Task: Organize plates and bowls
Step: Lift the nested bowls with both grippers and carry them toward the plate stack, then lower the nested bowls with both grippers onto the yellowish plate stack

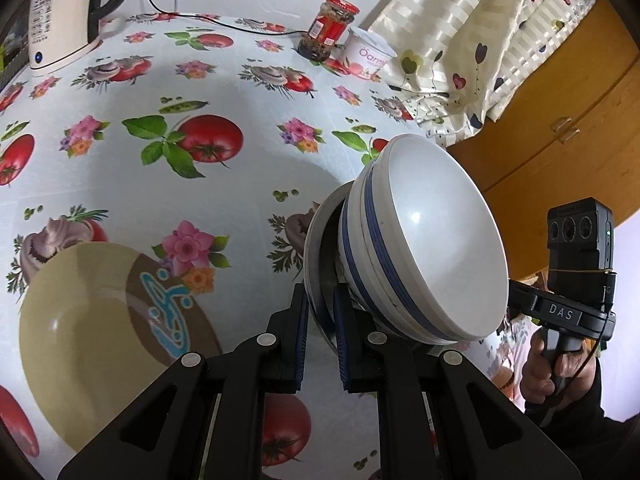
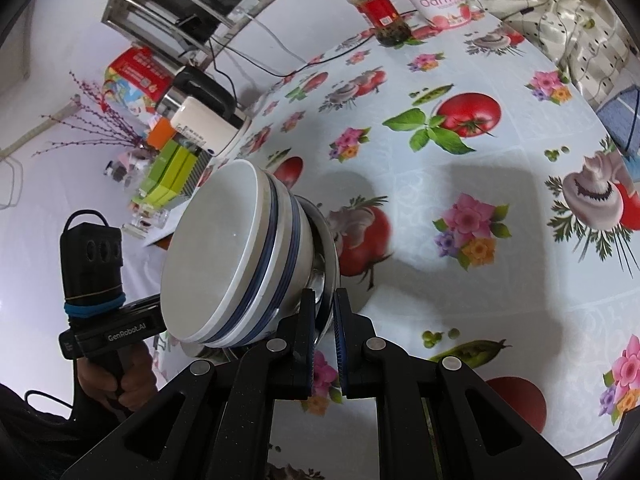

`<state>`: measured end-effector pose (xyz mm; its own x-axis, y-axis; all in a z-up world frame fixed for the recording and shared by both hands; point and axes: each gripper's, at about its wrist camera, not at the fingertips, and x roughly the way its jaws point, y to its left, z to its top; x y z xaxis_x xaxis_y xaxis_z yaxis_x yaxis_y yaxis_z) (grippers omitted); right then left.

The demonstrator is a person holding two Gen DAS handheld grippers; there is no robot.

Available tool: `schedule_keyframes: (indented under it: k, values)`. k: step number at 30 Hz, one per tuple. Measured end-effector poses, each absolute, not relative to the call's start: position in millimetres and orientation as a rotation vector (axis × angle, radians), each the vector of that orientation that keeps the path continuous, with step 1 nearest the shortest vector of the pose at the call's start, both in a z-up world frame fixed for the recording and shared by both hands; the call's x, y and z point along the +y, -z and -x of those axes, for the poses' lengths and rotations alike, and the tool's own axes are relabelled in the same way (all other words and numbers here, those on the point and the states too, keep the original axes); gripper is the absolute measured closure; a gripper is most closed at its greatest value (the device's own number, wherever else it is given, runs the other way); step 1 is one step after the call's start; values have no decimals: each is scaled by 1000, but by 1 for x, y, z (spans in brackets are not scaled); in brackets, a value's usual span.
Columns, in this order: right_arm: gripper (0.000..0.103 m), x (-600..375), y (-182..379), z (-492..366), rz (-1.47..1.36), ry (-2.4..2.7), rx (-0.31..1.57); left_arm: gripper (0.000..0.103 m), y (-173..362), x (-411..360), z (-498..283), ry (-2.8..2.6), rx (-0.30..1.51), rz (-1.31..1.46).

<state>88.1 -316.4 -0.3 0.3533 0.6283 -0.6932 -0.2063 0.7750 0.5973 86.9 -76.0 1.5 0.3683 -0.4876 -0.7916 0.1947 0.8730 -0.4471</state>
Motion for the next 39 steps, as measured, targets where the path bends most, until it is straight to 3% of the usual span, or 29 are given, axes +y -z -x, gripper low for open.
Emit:
schedule_keyframes:
  k: [39]
  values:
    - [94,-188,-14,-112,-292,-796,1120,90,-11,38,-39,184,1017,418]
